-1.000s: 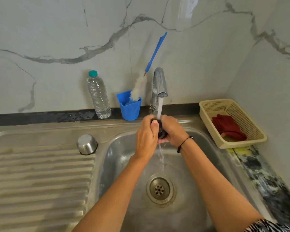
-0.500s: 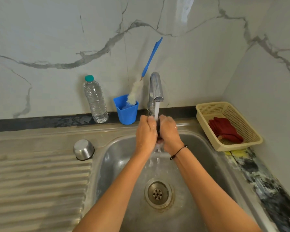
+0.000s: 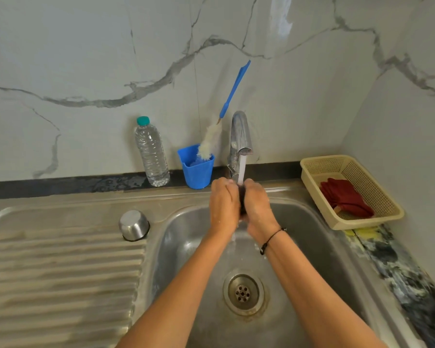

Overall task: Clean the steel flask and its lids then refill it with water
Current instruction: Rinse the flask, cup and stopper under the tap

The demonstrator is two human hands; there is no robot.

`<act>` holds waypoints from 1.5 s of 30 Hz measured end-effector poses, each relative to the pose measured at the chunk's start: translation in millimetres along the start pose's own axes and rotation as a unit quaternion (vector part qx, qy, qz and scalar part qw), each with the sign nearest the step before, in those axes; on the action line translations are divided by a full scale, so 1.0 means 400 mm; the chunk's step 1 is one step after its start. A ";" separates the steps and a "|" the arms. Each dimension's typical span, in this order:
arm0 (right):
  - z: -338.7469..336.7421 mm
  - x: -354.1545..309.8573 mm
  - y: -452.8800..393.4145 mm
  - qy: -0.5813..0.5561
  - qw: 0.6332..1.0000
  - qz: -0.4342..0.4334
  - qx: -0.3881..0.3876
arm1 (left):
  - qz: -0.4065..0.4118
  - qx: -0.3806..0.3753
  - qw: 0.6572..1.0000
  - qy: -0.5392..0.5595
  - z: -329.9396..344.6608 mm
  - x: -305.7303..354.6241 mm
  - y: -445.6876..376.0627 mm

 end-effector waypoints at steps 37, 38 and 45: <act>-0.048 -0.003 0.003 -0.059 0.996 -0.006 0.067 | 0.044 -0.047 0.985 -0.161 0.006 0.040 0.015; -0.043 -0.007 0.005 -0.067 0.996 -0.003 0.057 | 0.049 -0.054 0.986 -0.152 0.004 0.044 0.009; -0.010 0.024 0.017 -0.014 1.000 0.009 0.012 | -0.053 -0.076 0.968 -0.235 -0.006 -0.022 -0.007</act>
Point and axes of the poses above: each hand's wrist, its own y-axis away from the middle knuckle, its own z-axis out of the palm, x = y × z, the point moved 10 cm from there along -y, towards the middle knuckle, and after that the axes turned 10 degrees about y, right-handed, at the moved point
